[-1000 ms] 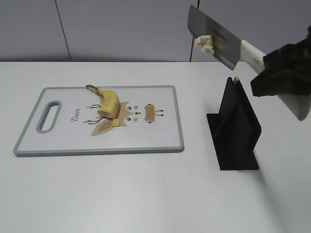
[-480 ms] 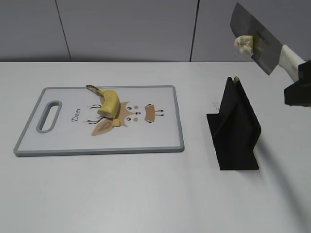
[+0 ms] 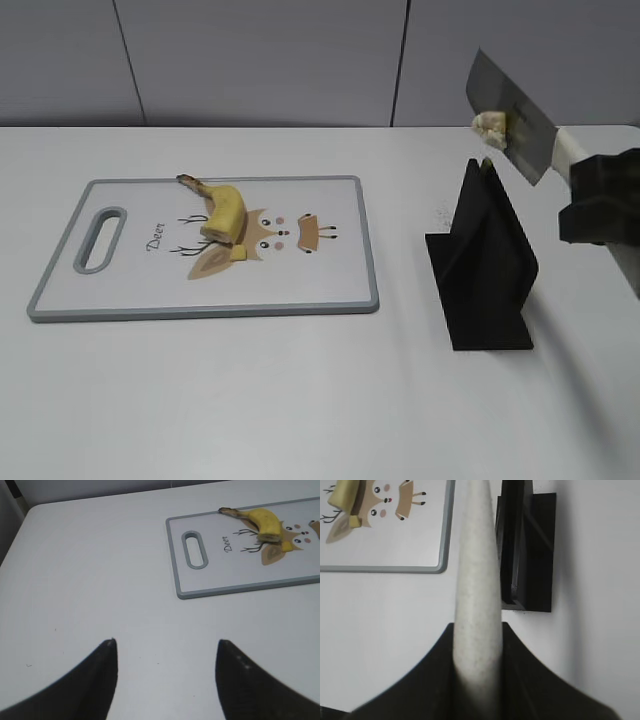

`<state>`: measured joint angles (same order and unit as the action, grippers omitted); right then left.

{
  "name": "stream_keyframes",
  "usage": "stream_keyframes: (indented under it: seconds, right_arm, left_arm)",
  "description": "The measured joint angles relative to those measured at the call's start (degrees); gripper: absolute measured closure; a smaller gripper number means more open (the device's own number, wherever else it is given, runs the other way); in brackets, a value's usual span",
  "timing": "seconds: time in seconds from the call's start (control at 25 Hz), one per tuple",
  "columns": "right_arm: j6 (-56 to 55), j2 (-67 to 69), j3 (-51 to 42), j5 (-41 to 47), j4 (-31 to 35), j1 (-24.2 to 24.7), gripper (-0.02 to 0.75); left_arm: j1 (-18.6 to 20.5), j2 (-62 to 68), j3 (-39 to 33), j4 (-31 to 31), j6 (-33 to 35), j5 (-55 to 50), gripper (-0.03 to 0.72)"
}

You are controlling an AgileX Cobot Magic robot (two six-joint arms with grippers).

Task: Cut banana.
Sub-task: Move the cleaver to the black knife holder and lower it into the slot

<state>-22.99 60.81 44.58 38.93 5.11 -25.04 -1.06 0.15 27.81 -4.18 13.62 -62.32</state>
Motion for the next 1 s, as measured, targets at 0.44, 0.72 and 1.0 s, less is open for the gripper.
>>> stream_keyframes:
  seconds: [0.44, 0.72, 1.0]
  right_arm:
    - [-2.6, 6.2, 0.0, -4.1, -4.5, 0.0, 0.565]
    - [-2.8, 9.1, -0.2, -4.2, -4.1, 0.0, 0.565]
    - [-3.4, 9.3, -3.9, -7.1, -4.0, 0.0, 0.565]
  left_arm:
    - [0.0, 0.0, 0.0, 0.0, 0.0, 0.0, 0.097]
    - [0.0, 0.0, 0.0, 0.0, 0.0, 0.0, 0.097]
    - [0.0, 0.0, 0.0, 0.0, 0.0, 0.0, 0.097]
